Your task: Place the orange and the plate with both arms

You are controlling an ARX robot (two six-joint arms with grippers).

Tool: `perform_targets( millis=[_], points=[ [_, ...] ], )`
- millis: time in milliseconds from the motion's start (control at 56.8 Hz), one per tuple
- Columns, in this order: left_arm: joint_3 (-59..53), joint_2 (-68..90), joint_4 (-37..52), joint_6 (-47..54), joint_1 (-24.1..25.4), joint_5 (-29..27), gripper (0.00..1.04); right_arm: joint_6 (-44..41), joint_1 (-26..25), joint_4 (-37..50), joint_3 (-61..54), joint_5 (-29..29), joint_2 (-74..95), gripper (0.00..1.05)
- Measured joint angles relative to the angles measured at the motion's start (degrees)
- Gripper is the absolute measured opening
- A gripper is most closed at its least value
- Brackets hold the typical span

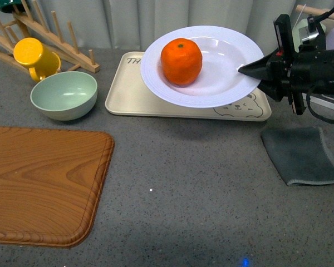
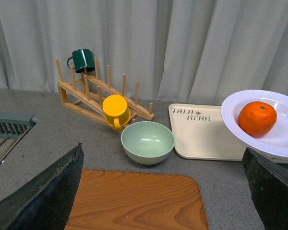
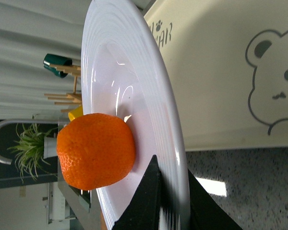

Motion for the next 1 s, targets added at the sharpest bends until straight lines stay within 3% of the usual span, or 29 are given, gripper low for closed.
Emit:
perform_targets(
  millis=[422,827,1003],
  points=[
    [0.0,0.0,0.0,0.0,0.0,0.0,0.98,4.3,2.7,-11.8,24.0,5.7,16.1,0.03],
    [0.0,0.0,0.0,0.0,0.0,0.0,0.98,3.1,3.8,-22.2,34.9,11.3,21.9,0.03],
    [0.0,0.0,0.0,0.0,0.0,0.0,0.98,1.8,3.5,-21.7,33.2,12.5,21.6,0.3]
  ],
)
